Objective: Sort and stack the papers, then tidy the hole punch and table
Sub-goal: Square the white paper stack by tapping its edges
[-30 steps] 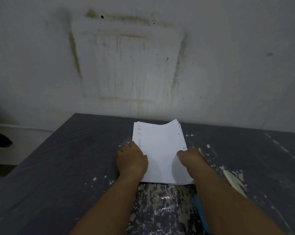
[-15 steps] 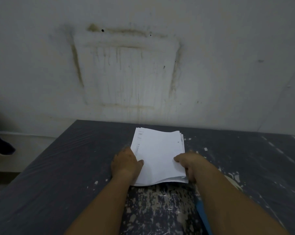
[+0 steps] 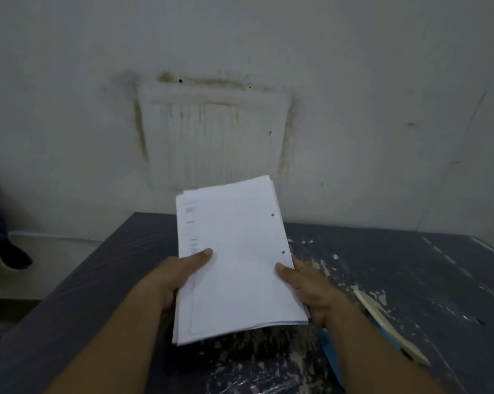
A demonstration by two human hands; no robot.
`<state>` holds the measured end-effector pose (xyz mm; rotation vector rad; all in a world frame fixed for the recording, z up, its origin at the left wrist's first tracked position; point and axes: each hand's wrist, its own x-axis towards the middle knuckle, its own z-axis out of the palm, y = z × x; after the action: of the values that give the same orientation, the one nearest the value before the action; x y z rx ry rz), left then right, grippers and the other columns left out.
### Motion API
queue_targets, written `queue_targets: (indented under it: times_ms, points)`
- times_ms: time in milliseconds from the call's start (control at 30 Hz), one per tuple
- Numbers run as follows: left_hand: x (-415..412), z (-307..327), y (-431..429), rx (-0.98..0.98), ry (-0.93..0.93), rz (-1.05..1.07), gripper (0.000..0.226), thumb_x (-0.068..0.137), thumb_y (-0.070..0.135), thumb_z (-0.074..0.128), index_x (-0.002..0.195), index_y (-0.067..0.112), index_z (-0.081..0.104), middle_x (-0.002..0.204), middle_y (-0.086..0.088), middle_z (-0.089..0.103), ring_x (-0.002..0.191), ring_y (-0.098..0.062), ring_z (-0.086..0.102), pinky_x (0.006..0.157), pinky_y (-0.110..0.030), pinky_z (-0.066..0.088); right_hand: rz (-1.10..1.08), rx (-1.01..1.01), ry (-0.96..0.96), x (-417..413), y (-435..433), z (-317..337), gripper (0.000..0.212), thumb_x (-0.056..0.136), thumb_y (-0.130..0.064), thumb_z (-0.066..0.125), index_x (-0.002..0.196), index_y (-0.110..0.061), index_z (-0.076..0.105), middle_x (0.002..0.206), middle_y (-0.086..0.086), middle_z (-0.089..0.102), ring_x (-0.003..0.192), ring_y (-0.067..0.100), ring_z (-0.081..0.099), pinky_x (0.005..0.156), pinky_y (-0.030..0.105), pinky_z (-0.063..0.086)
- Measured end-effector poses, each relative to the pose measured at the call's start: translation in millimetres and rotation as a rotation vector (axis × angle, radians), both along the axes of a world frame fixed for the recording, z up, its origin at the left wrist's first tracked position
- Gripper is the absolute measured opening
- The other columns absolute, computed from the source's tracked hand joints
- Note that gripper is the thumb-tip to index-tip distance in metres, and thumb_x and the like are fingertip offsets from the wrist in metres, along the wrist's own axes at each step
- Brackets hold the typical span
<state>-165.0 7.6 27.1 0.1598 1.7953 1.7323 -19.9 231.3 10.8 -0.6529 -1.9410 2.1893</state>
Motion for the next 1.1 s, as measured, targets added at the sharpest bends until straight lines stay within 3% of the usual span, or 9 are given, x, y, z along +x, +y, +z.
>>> queue_targets:
  times_ms: [167,300,400,500,600,700,800,900,1100]
  points:
    - [20,26,-19,0.244,0.196,0.015,0.019,0.090,0.012,0.067,0.108,0.009,0.070,0.101,-0.013,0.076,0.085,-0.027,0.075,0.064,-0.036,0.061,0.012,0.048,0.081,5,-20,20,0.022,0.095,-0.009,0.058,0.116,-0.013,0.064,0.109,0.011,0.073,0.100,0.032,0.067,0.093,0.049,0.052]
    - [31,45,-21,0.229,0.445,0.047,0.017,0.088,0.015,0.070,0.103,0.007,0.072,0.094,-0.006,0.078,0.081,-0.019,0.075,0.067,-0.029,0.061,-0.088,0.070,0.197,7,-31,45,0.025,0.087,-0.010,0.069,0.111,-0.006,0.066,0.099,0.012,0.075,0.091,0.032,0.070,0.078,0.043,0.057]
    - [40,60,-24,0.281,0.534,0.067,0.019,0.085,0.019,0.072,0.101,0.010,0.072,0.093,-0.002,0.078,0.085,-0.019,0.075,0.077,-0.035,0.060,-0.128,0.095,0.319,13,-38,64,0.019,0.085,-0.018,0.073,0.102,-0.009,0.071,0.095,0.009,0.077,0.084,0.026,0.074,0.072,0.038,0.058]
    - [47,63,-33,0.352,0.539,0.045,0.035,0.070,0.029,0.081,0.101,0.013,0.073,0.100,-0.006,0.077,0.093,-0.025,0.074,0.081,-0.039,0.058,-0.108,0.116,0.374,25,-42,69,0.017,0.082,-0.018,0.075,0.097,-0.011,0.072,0.094,0.009,0.077,0.082,0.025,0.074,0.073,0.039,0.059]
    - [54,50,-43,0.360,0.491,0.018,0.052,0.061,0.038,0.088,0.103,0.011,0.074,0.102,-0.008,0.077,0.096,-0.029,0.073,0.083,-0.043,0.058,-0.084,0.122,0.367,43,-45,61,0.039,0.068,-0.025,0.079,0.103,-0.008,0.071,0.098,0.010,0.077,0.087,0.027,0.074,0.076,0.041,0.059]
    - [65,49,-42,0.335,0.494,0.008,0.028,0.077,0.022,0.077,0.103,0.014,0.072,0.103,-0.008,0.077,0.095,-0.029,0.073,0.084,-0.047,0.058,-0.154,0.086,0.414,51,-50,62,0.046,0.065,-0.025,0.080,0.104,-0.002,0.070,0.095,0.016,0.076,0.085,0.034,0.073,0.077,0.048,0.059]
    - [74,66,-37,0.387,0.584,0.039,0.014,0.085,0.011,0.071,0.098,0.016,0.072,0.097,-0.004,0.078,0.088,-0.022,0.075,0.075,-0.038,0.061,-0.215,0.089,0.510,53,-56,78,0.028,0.074,-0.018,0.080,0.098,-0.005,0.070,0.090,0.015,0.075,0.082,0.035,0.072,0.074,0.050,0.060]
    - [80,72,-40,0.450,0.604,0.070,0.012,0.085,0.005,0.069,0.092,0.014,0.072,0.086,0.002,0.078,0.080,-0.017,0.075,0.069,-0.030,0.061,-0.217,0.113,0.586,59,-58,85,0.033,0.070,-0.021,0.081,0.099,-0.011,0.069,0.089,0.009,0.076,0.082,0.031,0.073,0.071,0.047,0.060]
    - [101,28,-47,0.333,0.471,0.020,0.012,0.086,0.011,0.072,0.097,0.012,0.074,0.095,-0.003,0.078,0.092,-0.024,0.074,0.078,-0.036,0.060,-0.163,0.066,0.430,71,-75,43,0.051,0.063,-0.029,0.085,0.108,-0.009,0.071,0.100,0.013,0.076,0.093,0.036,0.071,0.084,0.054,0.057]
